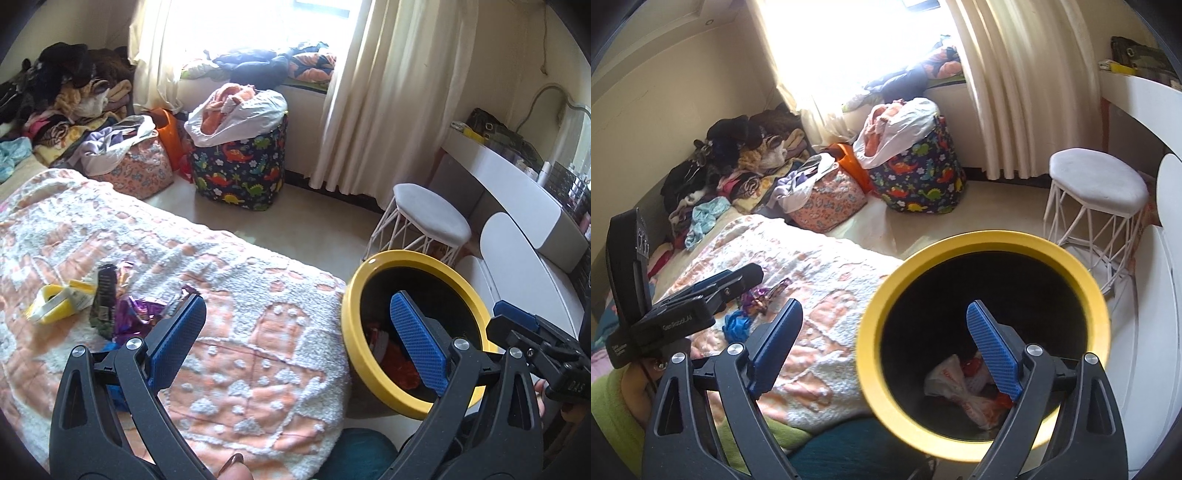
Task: Collect trash
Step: 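Move both tools back toward the black snack bag and wrappers on the bed, then grasp the brown chocolate wrapper with the right gripper while the left grasps the black snack bag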
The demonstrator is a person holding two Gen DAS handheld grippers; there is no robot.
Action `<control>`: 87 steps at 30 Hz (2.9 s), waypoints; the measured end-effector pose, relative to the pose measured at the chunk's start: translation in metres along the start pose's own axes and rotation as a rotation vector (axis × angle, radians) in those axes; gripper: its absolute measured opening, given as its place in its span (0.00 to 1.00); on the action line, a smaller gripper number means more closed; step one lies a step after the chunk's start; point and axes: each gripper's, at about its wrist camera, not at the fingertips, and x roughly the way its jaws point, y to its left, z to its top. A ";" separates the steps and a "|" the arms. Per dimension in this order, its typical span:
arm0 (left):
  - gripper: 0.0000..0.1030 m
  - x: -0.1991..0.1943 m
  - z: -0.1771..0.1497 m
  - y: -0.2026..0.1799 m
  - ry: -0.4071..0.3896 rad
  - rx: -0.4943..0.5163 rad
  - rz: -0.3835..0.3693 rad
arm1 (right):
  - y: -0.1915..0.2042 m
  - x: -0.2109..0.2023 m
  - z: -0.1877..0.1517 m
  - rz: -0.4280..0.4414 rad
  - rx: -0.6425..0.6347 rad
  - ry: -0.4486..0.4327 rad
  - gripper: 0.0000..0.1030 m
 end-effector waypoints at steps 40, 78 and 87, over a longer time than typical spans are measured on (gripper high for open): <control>0.88 -0.029 -0.029 0.180 0.013 -0.290 0.186 | 0.137 0.126 0.023 0.149 -0.128 0.181 0.85; 0.48 0.054 -0.014 0.194 0.149 -0.336 0.074 | 0.127 0.246 0.007 0.245 0.022 0.458 0.19; 0.32 0.039 -0.017 0.190 0.145 -0.356 0.062 | 0.131 0.222 -0.005 0.244 -0.028 0.442 0.18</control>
